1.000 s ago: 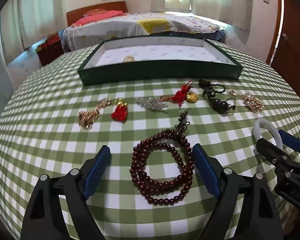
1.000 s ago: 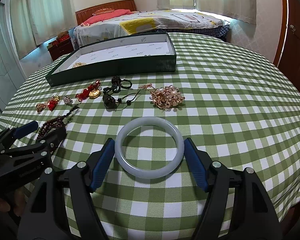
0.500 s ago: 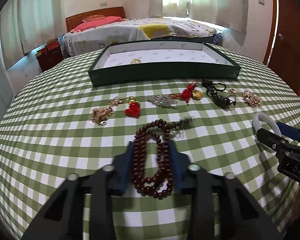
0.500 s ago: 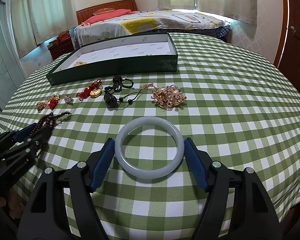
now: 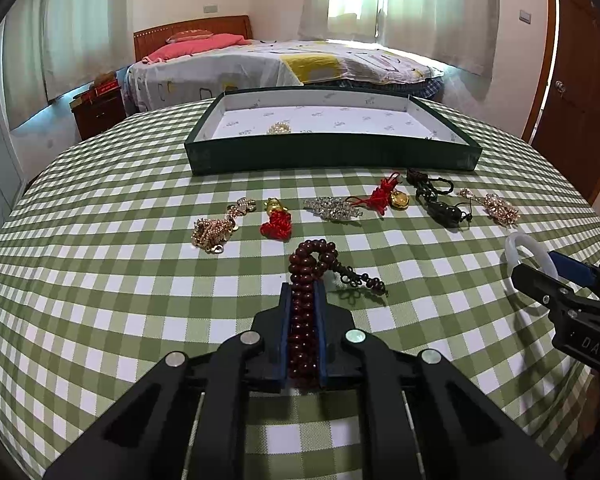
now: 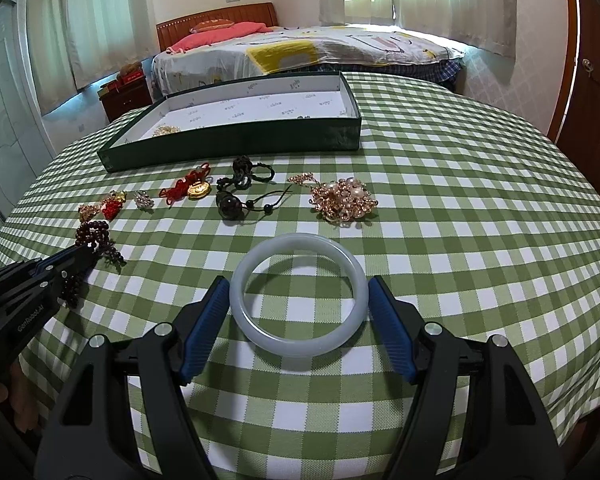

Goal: Organize jewelry
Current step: 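Grasp the dark red bead bracelet with the left tool while the right tool grasps the white bangle, then carry the bead bracelet and bangle into the tray and open both tools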

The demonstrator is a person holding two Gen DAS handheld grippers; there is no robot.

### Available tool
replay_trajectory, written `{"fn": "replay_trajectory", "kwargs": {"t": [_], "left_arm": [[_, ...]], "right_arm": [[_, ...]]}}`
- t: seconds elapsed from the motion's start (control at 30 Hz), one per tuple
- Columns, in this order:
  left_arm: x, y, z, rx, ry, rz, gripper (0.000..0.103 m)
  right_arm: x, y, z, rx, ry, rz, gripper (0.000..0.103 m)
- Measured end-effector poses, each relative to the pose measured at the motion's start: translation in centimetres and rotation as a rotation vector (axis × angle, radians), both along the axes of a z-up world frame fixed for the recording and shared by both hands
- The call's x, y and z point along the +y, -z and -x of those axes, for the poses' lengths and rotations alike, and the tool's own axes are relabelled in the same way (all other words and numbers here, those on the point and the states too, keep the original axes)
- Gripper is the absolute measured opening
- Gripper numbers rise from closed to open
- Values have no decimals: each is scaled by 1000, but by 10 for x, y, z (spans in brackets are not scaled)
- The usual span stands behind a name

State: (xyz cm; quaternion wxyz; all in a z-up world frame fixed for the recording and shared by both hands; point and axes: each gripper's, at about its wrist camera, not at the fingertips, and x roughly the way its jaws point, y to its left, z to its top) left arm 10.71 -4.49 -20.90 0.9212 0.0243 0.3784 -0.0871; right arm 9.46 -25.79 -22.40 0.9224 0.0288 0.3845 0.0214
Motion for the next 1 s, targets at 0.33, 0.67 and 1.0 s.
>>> {"fn": "replay_trajectory", "kwargs": {"t": [0.33,0.67,1.0], "left_arm": [[4,-7,2,-26,-7,3,11],[8,-29,-2,-72,-17,26,11],[8,-67,-48,-137,-2,73,11]], "right_arm": [[1,-2,0,-9,-3,3,69],[5,-25,-3,-53,-18,-7,69],[5,-70,-49,-136,-30,-42,69]]}}
